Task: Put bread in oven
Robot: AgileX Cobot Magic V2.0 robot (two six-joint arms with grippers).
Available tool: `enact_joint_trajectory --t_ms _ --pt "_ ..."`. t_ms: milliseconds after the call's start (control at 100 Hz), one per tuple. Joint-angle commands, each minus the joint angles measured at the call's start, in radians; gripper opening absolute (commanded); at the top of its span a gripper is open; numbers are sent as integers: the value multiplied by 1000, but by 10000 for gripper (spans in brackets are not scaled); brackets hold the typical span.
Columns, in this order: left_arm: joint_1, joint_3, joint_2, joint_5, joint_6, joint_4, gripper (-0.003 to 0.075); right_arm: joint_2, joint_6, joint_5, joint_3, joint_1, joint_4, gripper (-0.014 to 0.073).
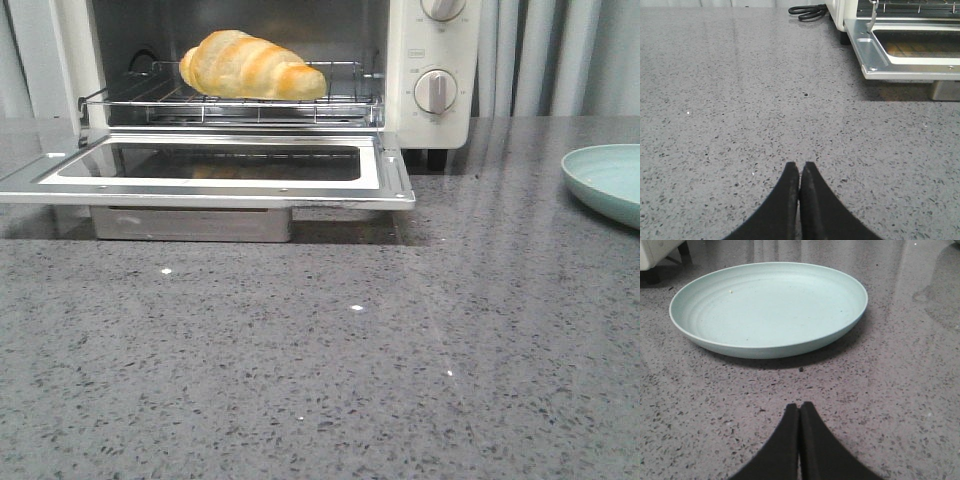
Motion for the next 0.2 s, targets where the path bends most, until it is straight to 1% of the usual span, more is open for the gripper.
enact_joint_trajectory --t_ms 0,190 --pt "7 23 -28 -69 -6 -8 -21 -21 1 -26 26 -4 0 -75" --pt "7 23 -28 -69 -6 -8 -22 -21 1 -26 26 -4 0 -75"
